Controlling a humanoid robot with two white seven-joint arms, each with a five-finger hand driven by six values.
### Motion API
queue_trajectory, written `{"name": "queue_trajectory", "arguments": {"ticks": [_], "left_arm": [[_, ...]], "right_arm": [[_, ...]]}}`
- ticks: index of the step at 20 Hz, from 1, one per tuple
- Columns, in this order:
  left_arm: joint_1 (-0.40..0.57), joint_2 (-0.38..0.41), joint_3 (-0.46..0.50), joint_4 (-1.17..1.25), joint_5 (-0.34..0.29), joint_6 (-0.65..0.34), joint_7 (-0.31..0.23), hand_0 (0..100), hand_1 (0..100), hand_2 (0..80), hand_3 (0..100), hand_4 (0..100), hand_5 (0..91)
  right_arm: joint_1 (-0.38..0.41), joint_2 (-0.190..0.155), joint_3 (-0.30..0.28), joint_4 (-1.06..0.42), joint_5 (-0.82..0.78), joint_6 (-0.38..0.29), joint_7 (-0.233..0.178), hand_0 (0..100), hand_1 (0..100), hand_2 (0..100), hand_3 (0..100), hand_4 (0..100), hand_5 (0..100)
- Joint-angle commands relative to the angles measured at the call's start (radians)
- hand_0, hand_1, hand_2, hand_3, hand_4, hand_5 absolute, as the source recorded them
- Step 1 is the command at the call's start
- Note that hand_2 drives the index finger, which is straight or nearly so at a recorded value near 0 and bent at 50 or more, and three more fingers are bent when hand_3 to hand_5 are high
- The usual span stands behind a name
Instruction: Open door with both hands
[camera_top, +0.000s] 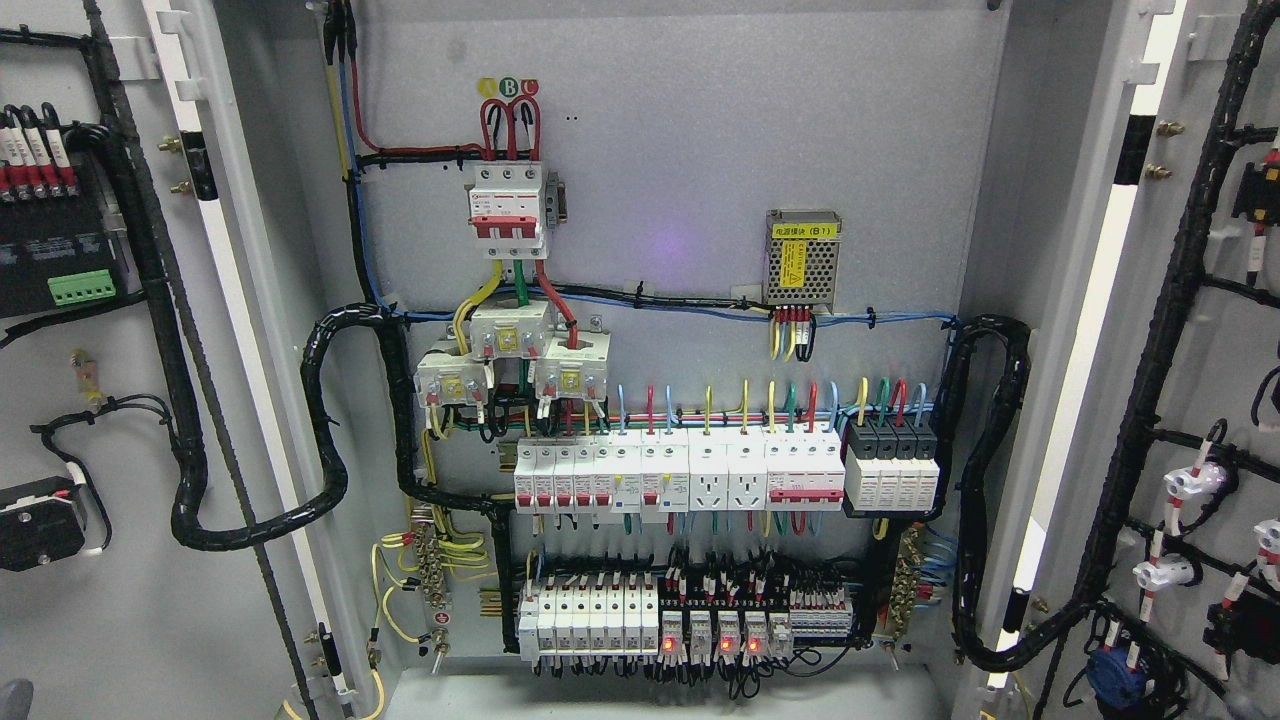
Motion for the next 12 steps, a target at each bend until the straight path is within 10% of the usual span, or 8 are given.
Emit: {"name": "queue_trajectory", "arguments": {"ticks": [1, 6, 12], "left_arm": [[0.099, -0.087, -0.175, -0.172, -0.019, -0.546, 0.003, 12, 56, 0.0, 0, 0, 0.0], [0.144, -0.259, -0.394, -0.069, -0.173, -0.544, 0.003, 12, 56, 0.0, 0, 0, 0.0], [0.184, -0.448, -0.402, 0.207, -0.339, -0.549, 0.003, 12, 56, 0.0, 0, 0, 0.0]], "right_arm": [[0.009, 0.042, 0.262, 0.154, 0.109, 0.001, -0.001, 8, 13, 0, 0, 0, 0], [0.002, 0.105, 0.347, 0.364, 0.112, 0.001, -0.001, 8, 13, 0, 0, 0, 0], [-0.018, 0.171, 0.350, 0.654, 0.141, 0.001, 0.001, 8, 13, 0, 0, 0, 0]]}}
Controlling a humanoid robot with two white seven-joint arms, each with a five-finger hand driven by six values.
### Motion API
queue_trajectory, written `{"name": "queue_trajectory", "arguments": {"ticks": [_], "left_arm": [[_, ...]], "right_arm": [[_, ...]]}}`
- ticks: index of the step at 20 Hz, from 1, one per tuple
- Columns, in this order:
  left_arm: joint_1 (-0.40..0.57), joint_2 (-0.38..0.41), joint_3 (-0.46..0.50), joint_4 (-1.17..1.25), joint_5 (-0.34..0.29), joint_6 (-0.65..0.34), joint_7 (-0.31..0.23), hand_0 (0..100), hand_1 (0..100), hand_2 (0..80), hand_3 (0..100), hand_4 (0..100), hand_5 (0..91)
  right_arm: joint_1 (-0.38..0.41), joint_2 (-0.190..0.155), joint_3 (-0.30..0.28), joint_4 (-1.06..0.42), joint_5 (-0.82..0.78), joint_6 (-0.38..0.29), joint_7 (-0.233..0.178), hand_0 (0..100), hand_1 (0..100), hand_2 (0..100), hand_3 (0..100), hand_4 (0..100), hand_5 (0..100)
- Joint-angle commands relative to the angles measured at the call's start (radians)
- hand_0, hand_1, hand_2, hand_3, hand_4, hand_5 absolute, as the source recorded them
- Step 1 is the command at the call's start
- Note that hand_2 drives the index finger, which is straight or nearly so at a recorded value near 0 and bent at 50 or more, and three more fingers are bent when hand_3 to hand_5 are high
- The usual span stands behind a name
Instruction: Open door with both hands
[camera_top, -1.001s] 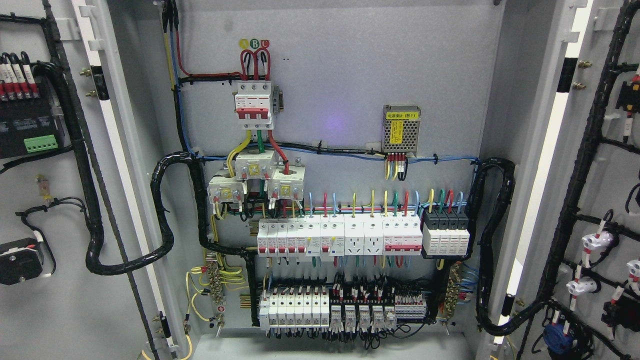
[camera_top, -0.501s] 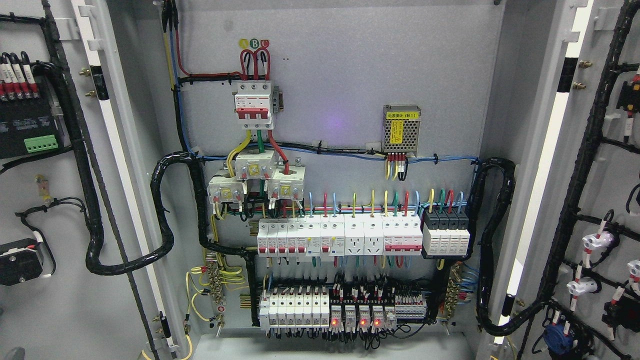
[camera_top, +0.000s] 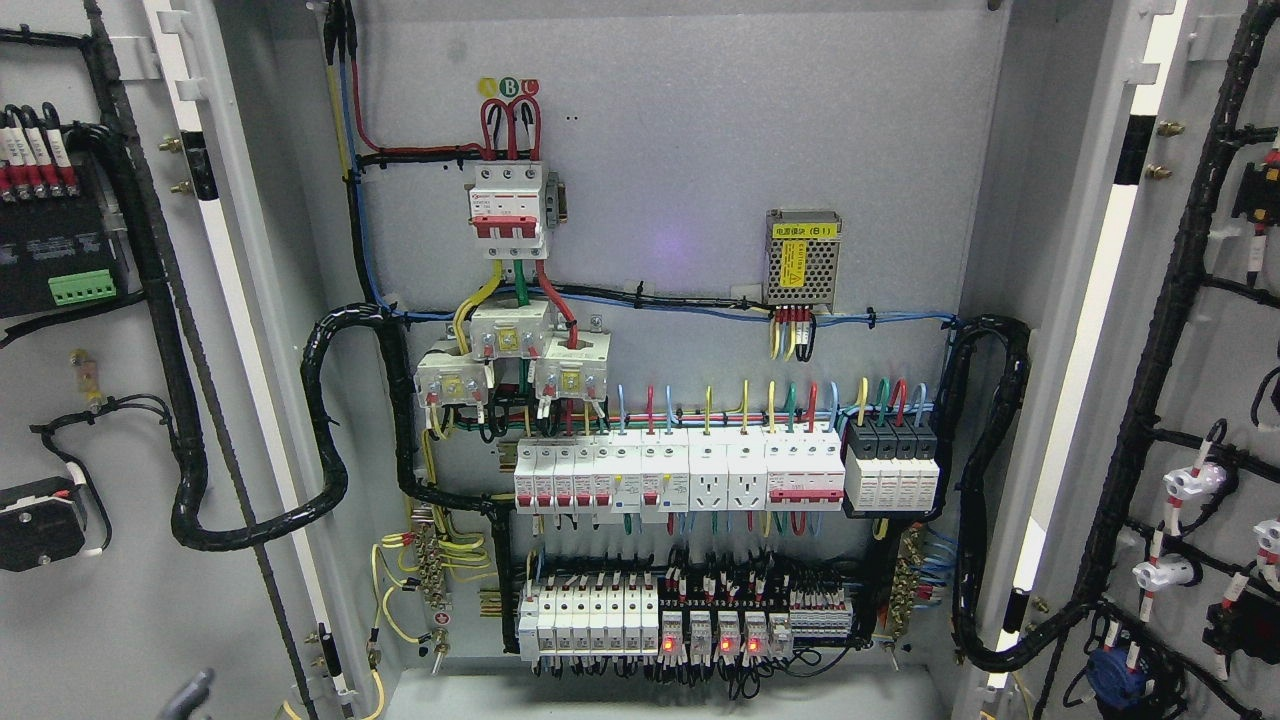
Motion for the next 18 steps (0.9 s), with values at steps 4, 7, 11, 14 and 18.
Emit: {"name": "queue_trajectory", "arguments": {"ticks": [4, 7, 11, 14, 18], "left_arm": [[0.044, -0.288, -0.153, 0.540, -0.131, -0.547, 0.000, 12, 56, 0.0, 0, 0, 0.0], [0.024, -0.320, -0.133, 0.810, -0.133, -0.540, -0.002, 12, 56, 0.0, 0, 0, 0.0], [-0.023, -0.361, -0.115, 1.089, -0.130, -0.517, -0.002, 12, 56, 0.0, 0, 0, 0.0], [-0.029, -0.369, -0.087, 1.166, -0.127, -0.405, 0.000, 12, 56, 0.0, 0, 0, 0.0], [-0.028, -0.366, -0.020, 1.174, -0.095, -0.057, 0.000, 12, 56, 0.0, 0, 0, 0.0]], "right_arm": [[-0.015, 0.144, 0.126, 0.557, 0.079, -0.001, -0.003, 8, 13, 0, 0, 0, 0], [-0.038, 0.179, 0.123, 0.743, 0.081, -0.002, -0.003, 8, 13, 0, 0, 0, 0], [-0.078, 0.212, 0.122, 1.002, 0.082, -0.001, -0.006, 8, 13, 0, 0, 0, 0], [-0.148, 0.238, 0.128, 1.209, 0.084, 0.002, -0.008, 8, 13, 0, 0, 0, 0], [-0.222, 0.278, 0.125, 1.441, 0.252, 0.004, -0.018, 8, 13, 0, 0, 0, 0]]}}
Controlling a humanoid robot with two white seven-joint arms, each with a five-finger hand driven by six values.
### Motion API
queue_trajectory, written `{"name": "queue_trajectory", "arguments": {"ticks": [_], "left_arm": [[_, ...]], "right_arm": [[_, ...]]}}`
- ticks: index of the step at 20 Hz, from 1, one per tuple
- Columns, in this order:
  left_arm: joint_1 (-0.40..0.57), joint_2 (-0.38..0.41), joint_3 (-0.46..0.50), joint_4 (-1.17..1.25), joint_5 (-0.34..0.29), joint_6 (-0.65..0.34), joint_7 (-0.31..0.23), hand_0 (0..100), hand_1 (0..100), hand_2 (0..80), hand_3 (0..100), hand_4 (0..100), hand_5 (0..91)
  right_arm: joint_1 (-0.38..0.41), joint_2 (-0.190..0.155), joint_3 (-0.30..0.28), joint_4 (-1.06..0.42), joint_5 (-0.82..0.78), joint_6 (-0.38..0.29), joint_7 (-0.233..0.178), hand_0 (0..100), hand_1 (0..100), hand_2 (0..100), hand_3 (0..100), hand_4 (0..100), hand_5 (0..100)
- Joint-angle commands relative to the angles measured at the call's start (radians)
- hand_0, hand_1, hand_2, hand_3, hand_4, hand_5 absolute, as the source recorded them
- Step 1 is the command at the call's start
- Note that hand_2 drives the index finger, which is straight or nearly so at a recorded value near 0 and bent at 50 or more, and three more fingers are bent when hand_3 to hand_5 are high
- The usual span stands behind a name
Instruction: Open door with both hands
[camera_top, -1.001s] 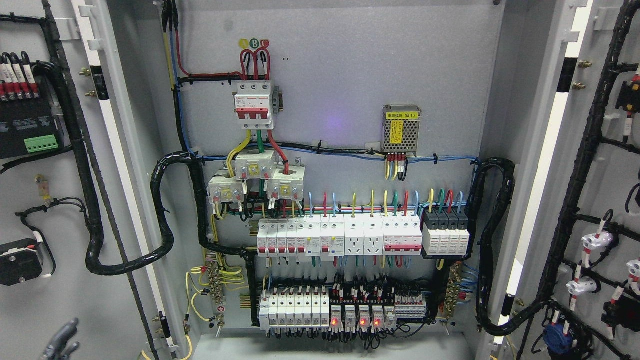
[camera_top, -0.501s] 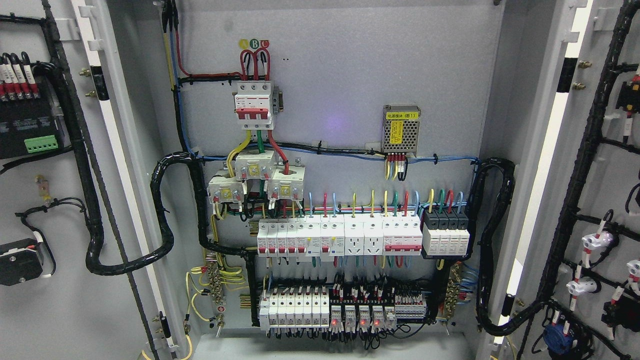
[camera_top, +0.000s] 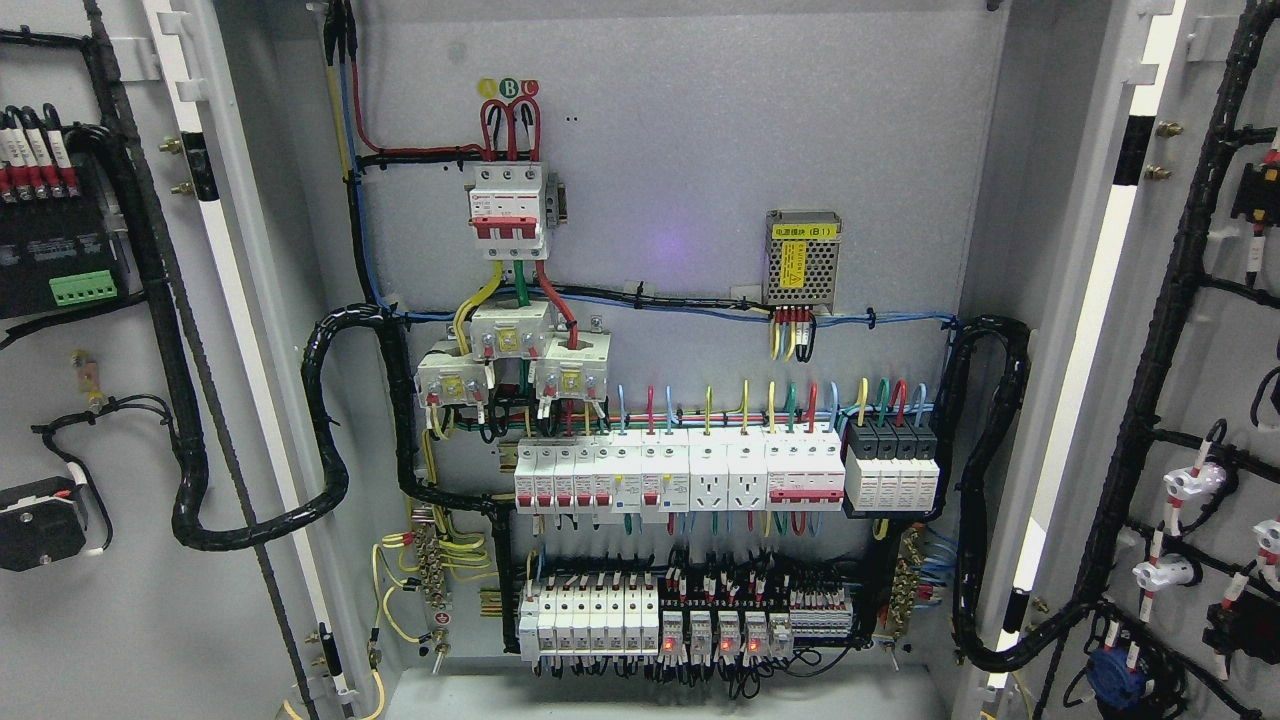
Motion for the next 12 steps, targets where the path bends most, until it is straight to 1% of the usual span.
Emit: {"name": "queue_trajectory", "arguments": {"ticks": [1, 2, 4, 5, 6, 7, 8, 10, 11, 12], "left_arm": [[-0.013, -0.087, 0.077, 0.383, 0.048, 0.021, -0.002, 12, 56, 0.0, 0, 0, 0.0], [-0.008, -0.083, 0.082, 0.392, 0.051, 0.075, -0.002, 12, 56, 0.0, 0, 0, 0.0], [-0.006, -0.077, 0.087, 0.423, 0.056, 0.135, 0.000, 12, 56, 0.0, 0, 0, 0.0], [-0.006, -0.075, 0.087, 0.446, 0.056, 0.154, 0.000, 12, 56, 0.0, 0, 0, 0.0], [-0.006, -0.075, 0.090, 0.472, 0.056, 0.176, 0.001, 12, 56, 0.0, 0, 0, 0.0], [-0.006, -0.076, 0.094, 0.494, 0.056, 0.210, 0.003, 12, 56, 0.0, 0, 0, 0.0], [-0.006, -0.076, 0.094, 0.506, 0.056, 0.254, 0.006, 12, 56, 0.0, 0, 0, 0.0], [-0.006, -0.075, 0.094, 0.509, 0.056, 0.371, 0.006, 12, 56, 0.0, 0, 0, 0.0], [-0.006, -0.076, 0.094, 0.509, 0.056, 0.432, 0.006, 12, 56, 0.0, 0, 0, 0.0], [-0.005, -0.075, 0.093, 0.509, 0.054, 0.494, 0.006, 12, 56, 0.0, 0, 0, 0.0]], "right_arm": [[-0.102, 0.102, 0.024, 0.646, 0.182, 0.004, -0.016, 8, 13, 0, 0, 0, 0], [-0.115, 0.114, 0.027, 0.682, 0.228, 0.013, -0.041, 8, 13, 0, 0, 0, 0], [-0.125, 0.120, 0.024, 0.734, 0.297, 0.059, -0.133, 8, 13, 0, 0, 0, 0], [-0.125, 0.122, 0.023, 0.746, 0.305, 0.074, -0.168, 8, 13, 0, 0, 0, 0], [-0.125, 0.122, 0.023, 0.754, 0.307, 0.079, -0.190, 8, 13, 0, 0, 0, 0], [-0.125, 0.122, 0.024, 0.759, 0.307, 0.082, -0.200, 8, 13, 0, 0, 0, 0], [-0.125, 0.122, 0.026, 0.765, 0.307, 0.099, -0.205, 8, 13, 0, 0, 0, 0], [-0.126, 0.122, 0.026, 0.779, 0.307, 0.177, -0.208, 8, 13, 0, 0, 0, 0], [-0.126, 0.123, 0.024, 0.785, 0.308, 0.202, -0.213, 8, 13, 0, 0, 0, 0], [-0.129, 0.129, 0.024, 0.803, 0.307, 0.222, -0.232, 8, 13, 0, 0, 0, 0]]}}
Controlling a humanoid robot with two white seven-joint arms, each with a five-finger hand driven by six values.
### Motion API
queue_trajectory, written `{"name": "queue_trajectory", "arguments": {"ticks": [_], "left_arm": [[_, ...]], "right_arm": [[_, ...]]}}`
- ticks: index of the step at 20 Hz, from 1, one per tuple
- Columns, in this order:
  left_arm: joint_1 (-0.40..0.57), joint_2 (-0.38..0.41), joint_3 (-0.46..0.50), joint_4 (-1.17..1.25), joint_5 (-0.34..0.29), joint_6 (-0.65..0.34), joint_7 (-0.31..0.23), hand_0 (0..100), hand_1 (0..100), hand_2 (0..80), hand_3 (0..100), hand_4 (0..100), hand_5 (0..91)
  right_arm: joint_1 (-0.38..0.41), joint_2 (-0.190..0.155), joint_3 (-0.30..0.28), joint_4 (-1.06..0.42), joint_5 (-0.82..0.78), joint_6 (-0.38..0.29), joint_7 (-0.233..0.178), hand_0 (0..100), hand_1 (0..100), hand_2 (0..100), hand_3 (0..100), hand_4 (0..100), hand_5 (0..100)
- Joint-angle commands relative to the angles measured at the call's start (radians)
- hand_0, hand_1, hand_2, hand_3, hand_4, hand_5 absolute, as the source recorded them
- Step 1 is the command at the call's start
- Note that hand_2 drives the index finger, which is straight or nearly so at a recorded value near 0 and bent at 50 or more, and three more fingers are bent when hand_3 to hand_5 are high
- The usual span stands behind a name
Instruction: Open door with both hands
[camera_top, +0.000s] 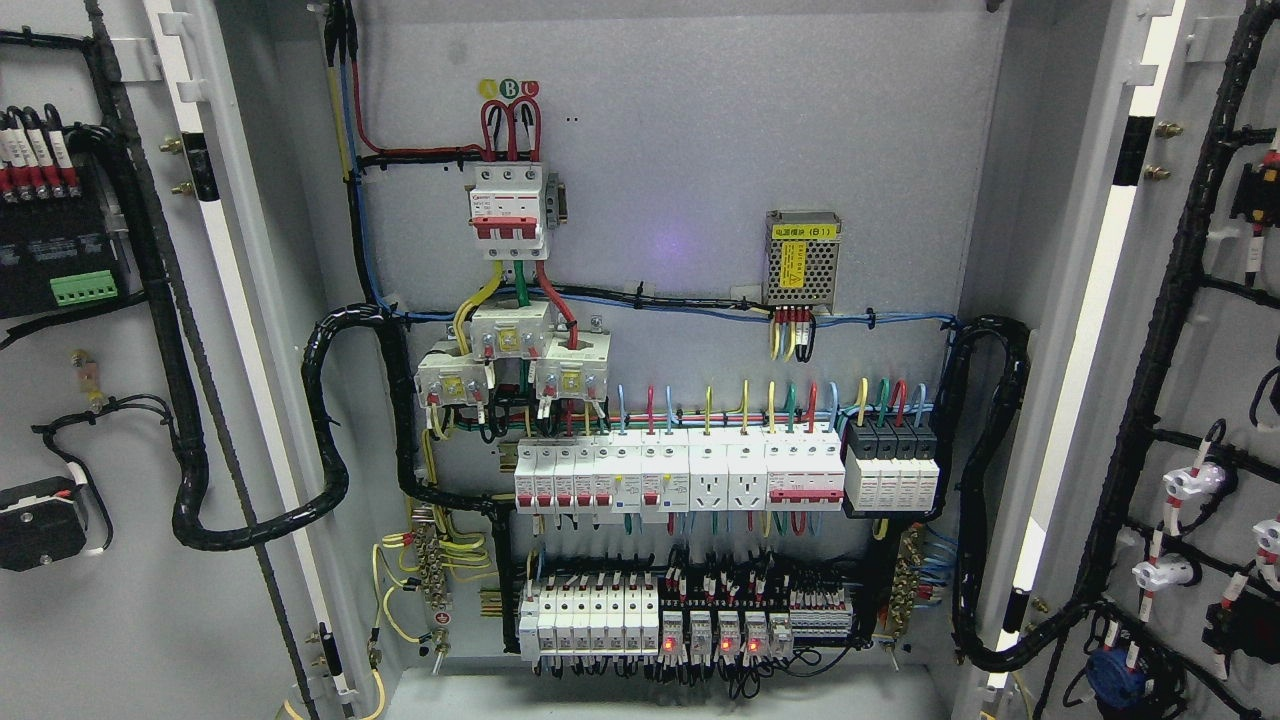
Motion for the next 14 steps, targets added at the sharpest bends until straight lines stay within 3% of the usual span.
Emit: {"name": "queue_trajectory", "arguments": {"ticks": [1, 2, 5, 10, 14], "left_arm": [[0.000, -0.040, 0.052, 0.198, 0.005, 0.195, 0.005, 12, 56, 0.0, 0, 0, 0.0], [0.000, -0.042, 0.052, 0.198, 0.005, 0.230, 0.005, 12, 56, 0.0, 0, 0, 0.0], [0.000, -0.042, 0.050, 0.198, 0.004, 0.273, 0.021, 12, 56, 0.0, 0, 0, 0.0], [-0.009, -0.039, 0.044, 0.198, 0.001, 0.402, 0.041, 12, 56, 0.0, 0, 0, 0.0], [-0.009, -0.034, 0.044, 0.198, 0.001, 0.418, 0.041, 12, 56, 0.0, 0, 0, 0.0]], "right_arm": [[-0.029, 0.064, 0.008, 0.336, 0.044, 0.078, -0.054, 8, 13, 0, 0, 0, 0], [-0.037, 0.076, 0.006, 0.363, 0.043, 0.090, -0.074, 8, 13, 0, 0, 0, 0], [-0.040, 0.099, 0.006, 0.403, 0.044, 0.096, -0.080, 8, 13, 0, 0, 0, 0], [-0.040, 0.110, -0.008, 0.417, 0.044, 0.141, -0.083, 8, 13, 0, 0, 0, 0], [-0.040, 0.111, -0.009, 0.411, 0.044, 0.179, -0.083, 8, 13, 0, 0, 0, 0]]}}
